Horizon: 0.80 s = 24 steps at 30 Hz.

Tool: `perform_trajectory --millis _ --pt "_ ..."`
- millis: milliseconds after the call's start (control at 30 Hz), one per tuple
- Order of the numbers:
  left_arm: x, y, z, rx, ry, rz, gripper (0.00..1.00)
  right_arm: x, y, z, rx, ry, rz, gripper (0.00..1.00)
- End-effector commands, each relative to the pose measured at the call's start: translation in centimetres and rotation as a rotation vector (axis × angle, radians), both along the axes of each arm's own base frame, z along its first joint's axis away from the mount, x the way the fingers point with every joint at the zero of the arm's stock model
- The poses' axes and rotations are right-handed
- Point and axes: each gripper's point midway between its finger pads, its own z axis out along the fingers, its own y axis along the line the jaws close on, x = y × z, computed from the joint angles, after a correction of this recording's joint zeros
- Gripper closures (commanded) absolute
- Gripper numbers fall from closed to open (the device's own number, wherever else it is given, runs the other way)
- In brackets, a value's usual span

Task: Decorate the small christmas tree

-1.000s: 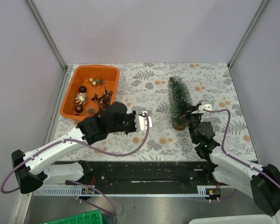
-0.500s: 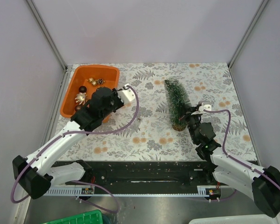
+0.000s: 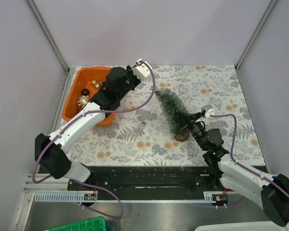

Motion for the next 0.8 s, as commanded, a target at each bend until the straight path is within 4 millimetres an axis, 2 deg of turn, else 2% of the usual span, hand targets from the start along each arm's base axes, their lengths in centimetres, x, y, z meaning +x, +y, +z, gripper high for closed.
perform_trajectory --millis 0,200,267,367,467,633,667,767 --pt "0.2 -3.8 6.3 -0.182 -0.14 -0.162 0.98 -1.6 2.4 2.3 0.089 -0.059 0.153 1.0" --pt "0.2 -7.8 6.8 -0.269 -0.104 -0.318 0.93 -2.6 4.5 2.8 0.13 -0.071 0.288 1.0" --pt "-0.6 -9.4 7.0 -0.314 -0.069 -0.402 0.91 -2.8 5.0 3.1 0.145 -0.08 0.319 1.0" --pt "-2.7 -12.0 7.0 -0.389 0.0 -0.57 0.88 -3.0 5.9 3.8 0.161 -0.101 0.369 1.0" --pt "-4.3 -14.4 6.6 -0.395 0.064 -0.701 0.86 -3.1 6.7 4.0 0.171 -0.1 0.412 1.0" --pt "-6.3 -17.6 9.7 -0.387 0.014 -0.866 0.86 -2.6 7.4 3.8 0.181 -0.09 0.429 1.0" --pt "-6.5 -18.0 10.0 -0.385 0.01 -0.889 0.86 -2.6 7.6 3.6 0.177 -0.085 0.434 0.95" --pt "-7.8 -18.8 10.4 -0.372 0.007 -0.971 0.86 -2.7 7.4 3.3 0.167 -0.079 0.429 0.68"
